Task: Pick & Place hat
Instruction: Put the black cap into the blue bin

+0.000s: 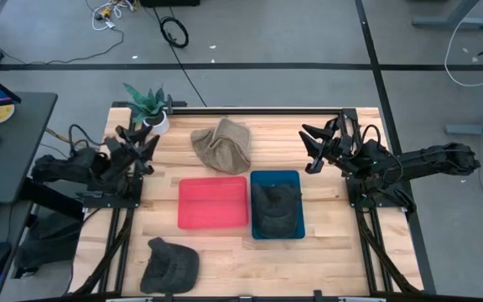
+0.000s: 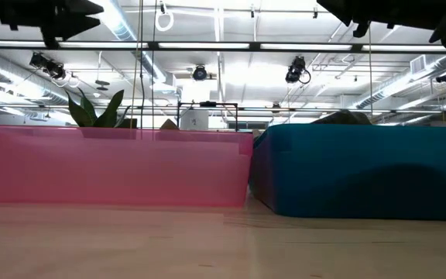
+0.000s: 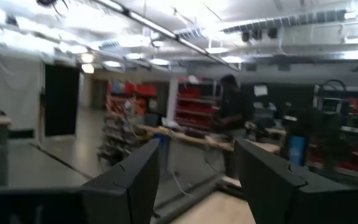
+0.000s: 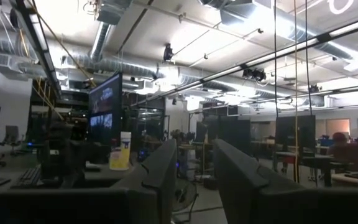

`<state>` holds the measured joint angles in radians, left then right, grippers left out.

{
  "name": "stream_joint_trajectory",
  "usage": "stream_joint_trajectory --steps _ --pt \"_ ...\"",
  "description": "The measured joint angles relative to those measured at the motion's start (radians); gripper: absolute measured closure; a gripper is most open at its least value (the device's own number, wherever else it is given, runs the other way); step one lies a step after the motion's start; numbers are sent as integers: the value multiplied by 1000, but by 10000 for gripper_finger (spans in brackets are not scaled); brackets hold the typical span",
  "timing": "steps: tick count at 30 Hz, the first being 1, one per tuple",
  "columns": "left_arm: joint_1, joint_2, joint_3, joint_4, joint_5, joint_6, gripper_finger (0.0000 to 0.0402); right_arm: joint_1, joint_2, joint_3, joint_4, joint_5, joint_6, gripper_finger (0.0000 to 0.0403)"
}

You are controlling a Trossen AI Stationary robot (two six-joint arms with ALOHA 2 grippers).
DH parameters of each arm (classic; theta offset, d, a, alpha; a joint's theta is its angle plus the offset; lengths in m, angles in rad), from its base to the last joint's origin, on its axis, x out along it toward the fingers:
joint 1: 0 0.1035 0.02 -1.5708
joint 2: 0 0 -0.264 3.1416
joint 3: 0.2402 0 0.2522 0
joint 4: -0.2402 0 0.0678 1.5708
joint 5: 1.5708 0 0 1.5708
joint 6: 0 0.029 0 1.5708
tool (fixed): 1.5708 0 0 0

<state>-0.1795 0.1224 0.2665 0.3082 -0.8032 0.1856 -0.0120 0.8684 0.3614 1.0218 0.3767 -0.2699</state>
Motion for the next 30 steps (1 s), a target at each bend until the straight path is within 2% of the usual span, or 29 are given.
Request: stream_joint_trajectory --steps 2,5,7,11,14,18,25,30 --pt "0 23 45 -82 29 -73 193 0 0 0 -2 0 0 292" --pt "0 59 98 -181 150 -165 193 0 0 0 -10 0 0 292" --pt "0 83 116 -184 295 -241 193 0 0 0 -12 0 0 292" --pt "0 127 158 -183 663 -302 193 0 0 0 -23 0 0 292" --pt "-1 163 184 -180 833 -333 193 0 0 0 -30 0 0 292" --pt "-2 218 189 -159 930 -310 193 0 0 0 -49 0 0 292" --pt "-12 356 189 -12 1090 -342 193 0 0 0 -69 0 40 292" --pt "-51 431 189 27 1093 -398 193 0 0 0 -99 0 95 292"
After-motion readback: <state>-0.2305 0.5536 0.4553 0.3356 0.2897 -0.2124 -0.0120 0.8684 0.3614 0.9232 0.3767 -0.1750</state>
